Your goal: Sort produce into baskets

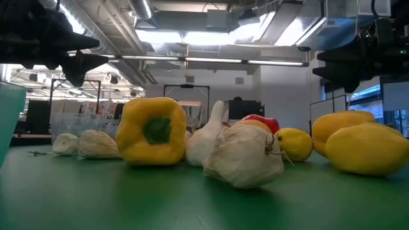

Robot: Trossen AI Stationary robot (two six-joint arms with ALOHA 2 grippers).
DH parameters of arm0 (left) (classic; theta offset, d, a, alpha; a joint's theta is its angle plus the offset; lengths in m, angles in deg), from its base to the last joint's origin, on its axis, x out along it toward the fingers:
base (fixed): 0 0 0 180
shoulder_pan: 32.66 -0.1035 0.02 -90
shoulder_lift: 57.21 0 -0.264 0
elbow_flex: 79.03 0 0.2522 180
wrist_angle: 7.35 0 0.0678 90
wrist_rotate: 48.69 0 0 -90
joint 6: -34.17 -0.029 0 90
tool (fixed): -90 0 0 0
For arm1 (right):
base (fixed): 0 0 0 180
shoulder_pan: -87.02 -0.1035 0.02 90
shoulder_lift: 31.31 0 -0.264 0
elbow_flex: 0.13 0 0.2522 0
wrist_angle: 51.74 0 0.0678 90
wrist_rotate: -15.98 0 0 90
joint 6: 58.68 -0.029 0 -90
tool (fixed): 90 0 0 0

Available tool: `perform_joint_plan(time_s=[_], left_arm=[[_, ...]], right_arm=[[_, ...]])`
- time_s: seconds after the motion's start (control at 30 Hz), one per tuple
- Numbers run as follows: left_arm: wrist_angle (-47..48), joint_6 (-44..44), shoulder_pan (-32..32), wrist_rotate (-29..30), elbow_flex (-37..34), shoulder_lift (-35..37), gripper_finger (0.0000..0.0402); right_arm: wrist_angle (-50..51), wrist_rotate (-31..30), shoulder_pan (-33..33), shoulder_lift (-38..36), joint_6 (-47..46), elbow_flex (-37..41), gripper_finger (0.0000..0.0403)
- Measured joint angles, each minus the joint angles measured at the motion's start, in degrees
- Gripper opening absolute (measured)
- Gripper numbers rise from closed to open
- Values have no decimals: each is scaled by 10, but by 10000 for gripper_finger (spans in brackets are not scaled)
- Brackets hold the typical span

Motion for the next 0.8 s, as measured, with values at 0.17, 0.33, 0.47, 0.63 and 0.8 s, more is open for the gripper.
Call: perform_joint_plan(time_s=[0.17, 0.33, 0.47, 0.63, 0.8], left_arm=[[0, 0, 0, 0, 0, 0, 208], [0, 0, 0, 0, 0, 0, 208], [-5, 67, 0, 0, 0, 0, 208], [-16, 258, 0, 35, 1, 0, 208], [-16, 303, 0, 112, 1, 0, 208]], right_arm=[[-1, 0, 0, 0, 0, 0, 261], [-2, 9, 0, 0, -56, 0, 261], [-18, 13, 0, 0, -193, 0, 261], [-29, 2, 0, 0, -307, 0, 261], [-30, -21, 0, 0, -355, 0, 261]])
